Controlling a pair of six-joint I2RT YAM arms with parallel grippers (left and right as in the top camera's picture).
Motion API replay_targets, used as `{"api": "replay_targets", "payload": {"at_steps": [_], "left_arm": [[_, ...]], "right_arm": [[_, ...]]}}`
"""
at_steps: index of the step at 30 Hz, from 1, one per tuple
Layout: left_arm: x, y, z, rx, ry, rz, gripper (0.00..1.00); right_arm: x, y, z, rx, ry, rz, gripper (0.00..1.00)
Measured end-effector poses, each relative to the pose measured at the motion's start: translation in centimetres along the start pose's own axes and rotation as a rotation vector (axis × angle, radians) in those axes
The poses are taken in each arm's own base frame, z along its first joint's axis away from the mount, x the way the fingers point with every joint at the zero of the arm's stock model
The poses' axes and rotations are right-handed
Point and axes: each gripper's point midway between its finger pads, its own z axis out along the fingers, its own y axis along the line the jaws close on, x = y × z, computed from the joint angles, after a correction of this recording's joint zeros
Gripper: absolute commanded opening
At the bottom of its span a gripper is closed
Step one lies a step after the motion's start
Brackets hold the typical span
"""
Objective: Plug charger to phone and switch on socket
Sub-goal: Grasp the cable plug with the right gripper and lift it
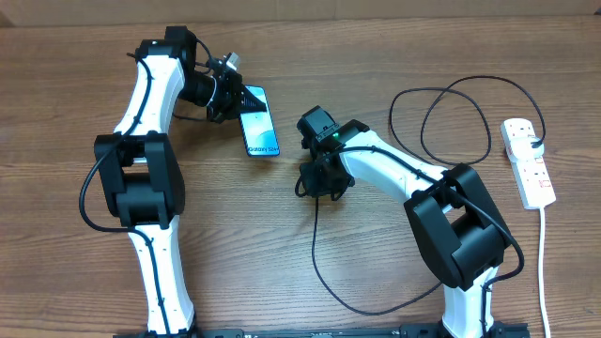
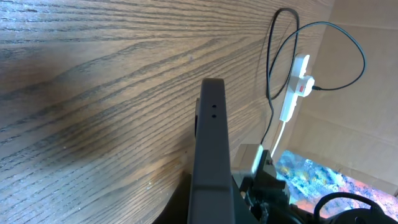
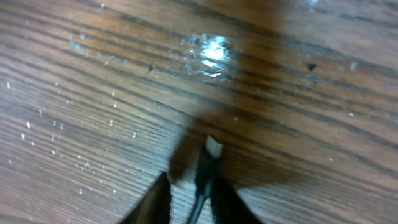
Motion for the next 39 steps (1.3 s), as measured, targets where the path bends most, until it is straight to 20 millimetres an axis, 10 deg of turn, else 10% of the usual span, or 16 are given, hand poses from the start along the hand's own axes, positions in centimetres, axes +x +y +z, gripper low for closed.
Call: {"api": "replay_targets", "payload": {"at_steps": [17, 22, 39], "left_arm": [[0.0, 0.0, 0.0, 0.0, -0.001, 0.001, 0.04], [0.0, 0.0, 0.0, 0.0, 0.0, 0.0, 0.04], [0.0, 0.0, 0.0, 0.0, 0.001, -0.002, 0.04]], "right_arm": [[-0.4, 0.2, -0.2, -0.006, -0.013, 0.007, 0.46], [-0.4, -0.1, -0.2, 0.013, -0.017, 0.02, 0.25], [-0.4, -0.5, -0.1, 0.034, -0.018, 0.052, 0.04]]}}
